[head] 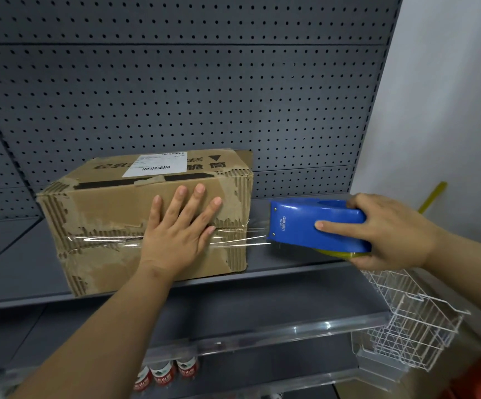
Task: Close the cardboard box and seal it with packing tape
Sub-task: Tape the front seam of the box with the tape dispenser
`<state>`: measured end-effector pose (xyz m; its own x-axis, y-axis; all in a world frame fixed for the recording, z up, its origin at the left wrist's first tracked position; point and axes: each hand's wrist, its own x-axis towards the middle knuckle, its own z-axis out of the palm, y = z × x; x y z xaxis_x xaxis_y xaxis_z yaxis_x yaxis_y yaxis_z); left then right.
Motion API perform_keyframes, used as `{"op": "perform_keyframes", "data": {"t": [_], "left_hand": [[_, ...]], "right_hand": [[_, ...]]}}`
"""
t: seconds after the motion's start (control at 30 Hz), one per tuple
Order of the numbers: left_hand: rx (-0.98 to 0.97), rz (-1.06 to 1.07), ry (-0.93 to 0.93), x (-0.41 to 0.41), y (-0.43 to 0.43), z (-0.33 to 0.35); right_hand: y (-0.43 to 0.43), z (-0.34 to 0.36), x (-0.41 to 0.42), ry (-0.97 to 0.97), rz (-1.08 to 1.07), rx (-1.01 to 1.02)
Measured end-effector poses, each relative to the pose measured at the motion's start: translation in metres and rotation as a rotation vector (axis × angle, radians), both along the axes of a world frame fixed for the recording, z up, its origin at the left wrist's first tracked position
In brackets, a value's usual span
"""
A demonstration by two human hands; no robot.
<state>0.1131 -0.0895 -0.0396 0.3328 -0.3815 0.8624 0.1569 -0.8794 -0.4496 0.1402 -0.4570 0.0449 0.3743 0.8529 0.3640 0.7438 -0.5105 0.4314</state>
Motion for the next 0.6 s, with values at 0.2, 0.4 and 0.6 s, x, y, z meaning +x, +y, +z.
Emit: {"op": "perform_keyframes", "data": {"t": [0.2,0.4,0.6], "left_hand": [[0.006,-0.002,0.01,0.001,0.001,0.001],[0.035,0.008,-0.011,0.001,0.002,0.002],[0.041,0.008,-0.019,0.0,0.003,-0.002]], "right_hand": [[-0.008,-0.004,-0.012,-0.027,0.123,-0.006],[-0.004,0.001,-0.015,0.025,0.074,-0.091],[0.023,0.004,-0.011,-0.04,-0.038,-0.173]]}}
